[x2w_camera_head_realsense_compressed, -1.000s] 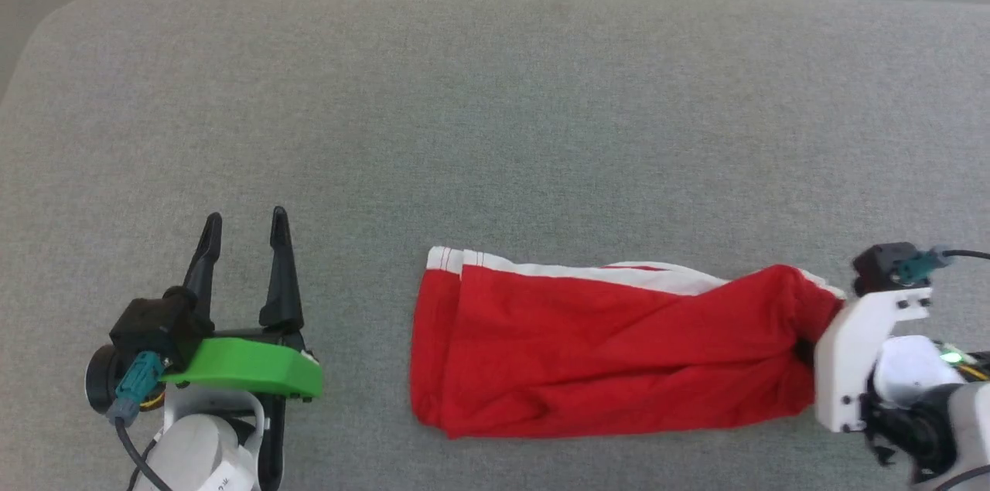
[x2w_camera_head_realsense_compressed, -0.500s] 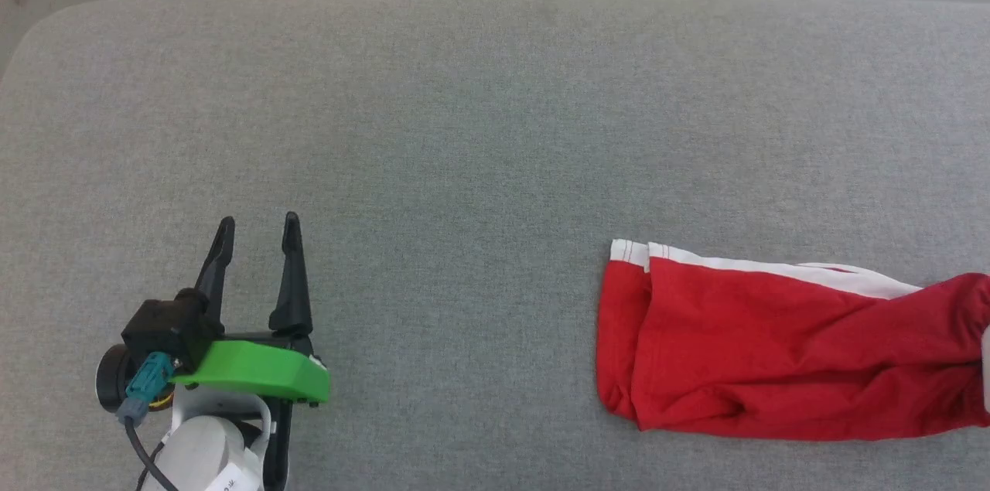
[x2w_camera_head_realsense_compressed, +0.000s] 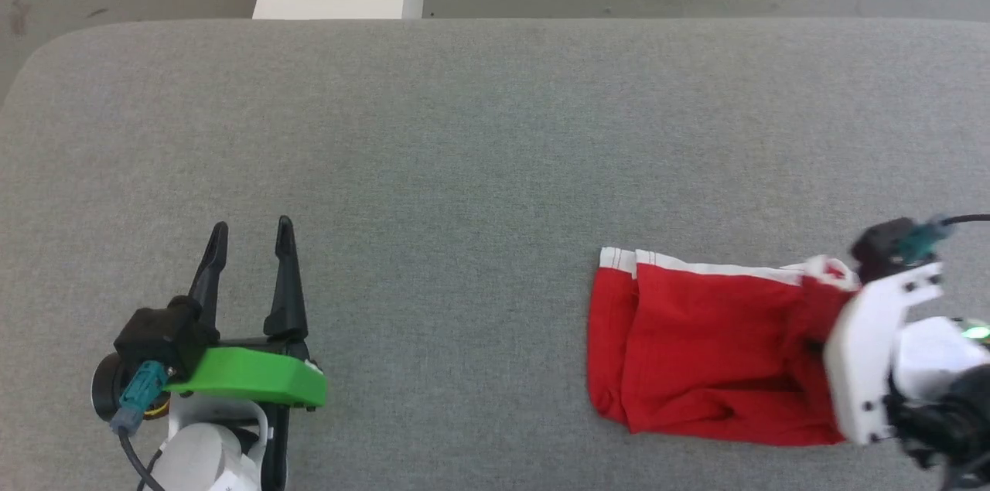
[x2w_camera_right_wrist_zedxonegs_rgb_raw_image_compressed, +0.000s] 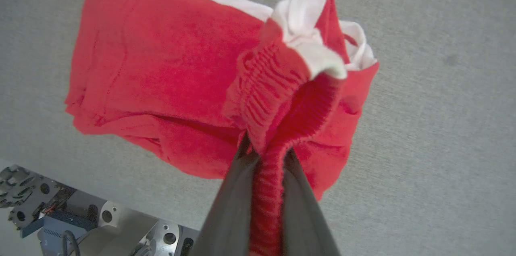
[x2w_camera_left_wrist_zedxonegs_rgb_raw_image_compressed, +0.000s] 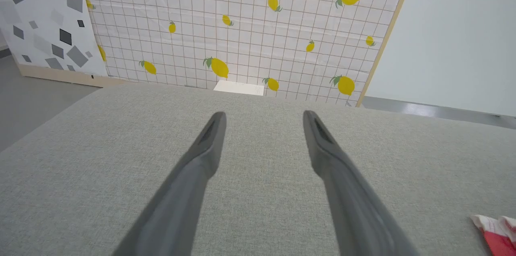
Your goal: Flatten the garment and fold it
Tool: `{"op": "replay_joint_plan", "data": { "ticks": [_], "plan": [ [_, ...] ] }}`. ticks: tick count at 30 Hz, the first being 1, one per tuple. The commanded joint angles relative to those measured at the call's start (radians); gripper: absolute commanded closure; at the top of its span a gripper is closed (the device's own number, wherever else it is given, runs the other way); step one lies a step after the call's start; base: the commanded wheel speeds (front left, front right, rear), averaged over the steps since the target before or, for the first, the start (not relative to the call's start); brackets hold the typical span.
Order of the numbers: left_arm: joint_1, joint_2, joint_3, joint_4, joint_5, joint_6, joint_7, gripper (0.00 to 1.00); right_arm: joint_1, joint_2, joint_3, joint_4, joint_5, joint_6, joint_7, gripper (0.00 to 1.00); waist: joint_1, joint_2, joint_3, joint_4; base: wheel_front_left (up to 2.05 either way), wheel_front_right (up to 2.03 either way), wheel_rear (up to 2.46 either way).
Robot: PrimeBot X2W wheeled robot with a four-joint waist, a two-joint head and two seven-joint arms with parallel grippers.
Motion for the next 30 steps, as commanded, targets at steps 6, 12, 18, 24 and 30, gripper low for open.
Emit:
{"op": "replay_joint_plan", "data": {
  "ticks": [6, 12, 18, 24, 30],
  "plan": [
    [-0.002, -0.007, -0.002, 0.001, 0.007, -0.013, -0.005, 0.0, -0.068, 0.128, 0.107, 0.081, -0.014, -0.002, -0.064, 1.0, 0.0, 0.0, 0.003, 0.015, 0.0, 0.0, 0.0],
    [-0.009, -0.01, 0.001, 0.003, 0.008, -0.017, -0.005, 0.0, -0.139, 0.188, 0.193, 0.215, -0.042, -0.002, -0.114, 1.0, 0.0, 0.0, 0.018, 0.042, 0.0, 0.0, 0.0],
    [-0.005, -0.02, 0.005, 0.01, 0.009, -0.022, -0.005, 0.0, -0.183, 0.192, 0.274, 0.325, -0.069, -0.002, -0.169, 0.0, 0.0, 0.0, 0.024, 0.062, 0.0, 0.0, 0.0],
    [0.005, -0.023, 0.018, 0.013, 0.014, -0.021, -0.005, 0.0, -0.206, 0.176, 0.341, 0.246, -0.027, -0.002, -0.221, 0.0, 0.0, 0.0, 0.015, 0.052, 0.0, 0.0, 0.0],
    [0.012, -0.021, 0.021, 0.011, 0.02, -0.022, -0.005, 0.0, -0.168, 0.132, 0.307, 0.089, -0.008, -0.002, -0.222, 0.0, 0.0, 0.0, -0.001, 0.015, 0.0, 0.0, 0.0]
  ]
}}
